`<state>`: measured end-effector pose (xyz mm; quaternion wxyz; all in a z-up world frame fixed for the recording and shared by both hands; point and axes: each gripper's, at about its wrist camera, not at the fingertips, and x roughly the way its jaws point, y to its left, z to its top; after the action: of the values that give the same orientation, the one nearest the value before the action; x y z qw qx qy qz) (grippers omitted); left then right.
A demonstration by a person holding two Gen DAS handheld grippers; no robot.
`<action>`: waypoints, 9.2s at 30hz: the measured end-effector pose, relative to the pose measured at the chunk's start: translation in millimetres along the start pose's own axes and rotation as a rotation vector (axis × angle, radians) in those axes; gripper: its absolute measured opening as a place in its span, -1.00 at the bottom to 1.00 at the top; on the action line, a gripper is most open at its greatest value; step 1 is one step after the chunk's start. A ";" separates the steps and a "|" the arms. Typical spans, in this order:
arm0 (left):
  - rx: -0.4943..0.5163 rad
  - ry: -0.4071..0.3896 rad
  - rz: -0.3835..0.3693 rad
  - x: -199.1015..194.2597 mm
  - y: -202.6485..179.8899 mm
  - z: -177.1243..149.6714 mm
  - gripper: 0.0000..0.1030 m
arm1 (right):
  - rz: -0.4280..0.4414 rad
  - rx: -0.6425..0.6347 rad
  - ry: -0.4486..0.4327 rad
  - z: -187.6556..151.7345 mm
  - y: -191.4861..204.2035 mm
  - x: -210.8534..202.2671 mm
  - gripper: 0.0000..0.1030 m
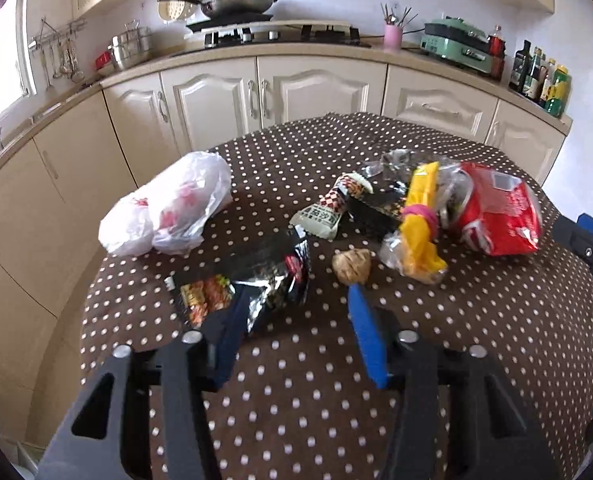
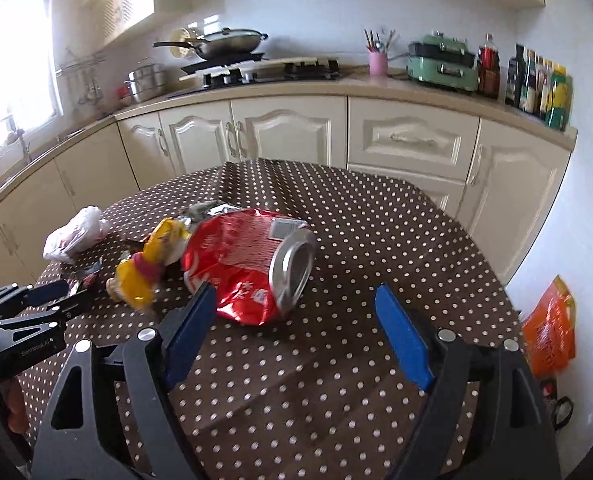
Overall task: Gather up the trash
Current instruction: 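Grasp the black chip bag with the left tool while the right tool grasps the crushed red can, then carry the chip bag and can over the bucket and open both tools, then move both tools back over the table toward the remaining trash, then grasp the yellow bag with pink band with the right tool while the left tool grasps the white plastic bag, then carry the yellow bag and white plastic bag over the bucket and open both tools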
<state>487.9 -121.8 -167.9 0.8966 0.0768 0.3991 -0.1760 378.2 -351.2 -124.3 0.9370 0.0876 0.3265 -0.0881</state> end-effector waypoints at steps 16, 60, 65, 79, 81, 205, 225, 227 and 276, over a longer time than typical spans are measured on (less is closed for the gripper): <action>-0.070 -0.100 -0.115 -29.9 7.4 2.2 -0.87 | 0.073 0.069 0.109 16.2 -8.2 50.7 -0.36; -0.543 -0.190 0.225 -214.5 294.8 -221.7 -0.87 | 0.585 -0.515 0.168 -126.5 420.5 -27.6 -0.77; -0.618 -0.113 0.231 -178.1 334.5 -254.1 -0.87 | 0.578 -0.585 0.260 -167.6 460.1 11.6 -0.77; -0.702 0.065 0.161 -54.0 390.4 -295.7 -0.87 | 0.489 -0.638 0.441 -235.6 515.3 141.0 -0.76; -0.709 0.079 0.162 -44.1 396.7 -301.0 -0.87 | 0.479 -0.627 0.435 -238.6 523.7 152.4 -0.64; -0.031 -0.075 0.061 -5.6 67.3 35.5 -0.89 | 0.122 -0.170 -0.066 13.0 127.6 17.1 -0.26; -0.405 -0.279 0.088 -185.8 184.6 -116.5 -0.90 | 0.466 -0.374 -0.063 -48.1 306.6 -78.9 -0.26; -0.430 -0.268 0.143 -194.6 203.0 -137.5 -0.90 | 0.513 -0.403 -0.032 -59.9 333.6 -80.6 -0.26; -0.814 0.142 0.126 -7.8 405.3 -321.7 -0.24 | 0.493 -0.656 0.443 -241.4 507.4 115.4 -0.25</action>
<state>414.2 345.1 -378.6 0.8330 -0.2477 0.4915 0.0573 436.1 181.6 -328.8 0.8160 -0.1215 0.4987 0.2660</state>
